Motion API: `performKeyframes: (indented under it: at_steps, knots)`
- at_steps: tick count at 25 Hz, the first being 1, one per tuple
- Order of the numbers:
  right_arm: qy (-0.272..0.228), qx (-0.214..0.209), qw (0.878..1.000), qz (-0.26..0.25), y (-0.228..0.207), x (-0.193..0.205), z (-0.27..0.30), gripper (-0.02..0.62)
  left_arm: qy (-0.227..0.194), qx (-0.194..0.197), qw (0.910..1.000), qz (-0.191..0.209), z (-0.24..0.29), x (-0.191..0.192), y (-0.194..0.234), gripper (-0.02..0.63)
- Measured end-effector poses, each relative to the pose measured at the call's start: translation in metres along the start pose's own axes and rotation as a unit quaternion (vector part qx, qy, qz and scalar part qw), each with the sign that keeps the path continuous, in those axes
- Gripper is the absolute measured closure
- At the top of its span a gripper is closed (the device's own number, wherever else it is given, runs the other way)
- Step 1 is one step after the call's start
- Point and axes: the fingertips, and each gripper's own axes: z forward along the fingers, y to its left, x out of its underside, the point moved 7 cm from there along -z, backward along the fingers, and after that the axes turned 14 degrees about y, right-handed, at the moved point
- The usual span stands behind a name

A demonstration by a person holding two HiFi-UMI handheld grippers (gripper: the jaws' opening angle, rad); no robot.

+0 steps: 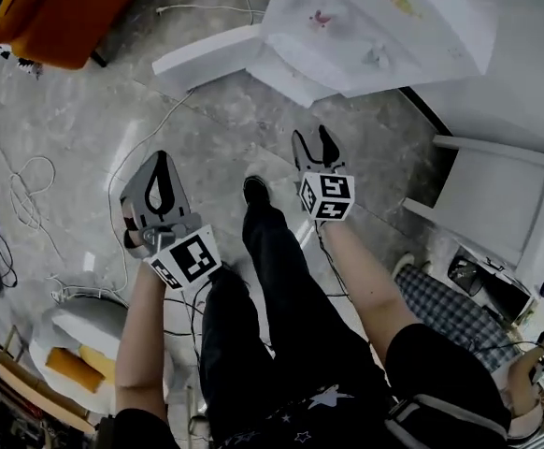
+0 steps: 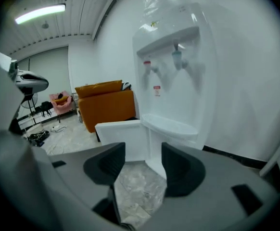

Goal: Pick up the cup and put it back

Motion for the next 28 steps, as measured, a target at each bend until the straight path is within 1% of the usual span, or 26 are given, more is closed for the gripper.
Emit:
performKeyframes:
  at_steps: [2,5,8,10,12,14,16,19,23,26,28]
  knots:
    - [0.000,0.013,1.000,0.000,-0.009,0.014,0.037,0.357,0.015,0.013,0.9998,-0.010,0.036,0.022,-0.023,0.595]
    - [0.000,0.031,0.999,0.004,-0.026,0.036,0.095,0.360,0.013,0.051,0.9986,0.000,0.086,0.058,-0.063,0.597]
    - [0.002,0.044,0.999,-0.002,-0.039,0.058,0.152,0.362,0.012,0.094,0.9949,0.032,0.129,0.099,-0.103,0.598]
    - [0.000,0.053,0.999,-0.001,-0.050,0.072,0.187,0.362,0.018,0.107,0.9930,0.046,0.156,0.125,-0.126,0.597]
    - [-0.002,0.067,0.998,-0.005,-0.061,0.083,0.222,0.364,0.024,0.107,0.9935,0.032,0.184,0.146,-0.144,0.591]
    - [-0.007,0.081,0.997,-0.006,-0.074,0.092,0.254,0.364,0.019,0.098,0.9949,0.013,0.212,0.162,-0.158,0.591]
    - [-0.014,0.091,0.996,0.002,-0.086,0.099,0.283,0.364,0.012,0.088,0.9961,-0.006,0.237,0.172,-0.169,0.595]
    - [-0.024,0.092,0.995,0.024,-0.103,0.106,0.320,0.362,0.008,0.089,0.9952,-0.039,0.272,0.188,-0.186,0.595]
    - [-0.027,0.090,0.995,0.032,-0.119,0.108,0.354,0.364,0.005,0.091,0.9928,-0.077,0.304,0.200,-0.199,0.595]
    - [-0.032,0.085,0.995,0.041,-0.124,0.106,0.371,0.374,0.002,0.089,0.9909,-0.101,0.318,0.204,-0.201,0.595]
    - [-0.031,0.092,0.994,0.051,-0.127,0.106,0.380,0.377,-0.002,0.086,0.9896,-0.115,0.323,0.206,-0.197,0.595]
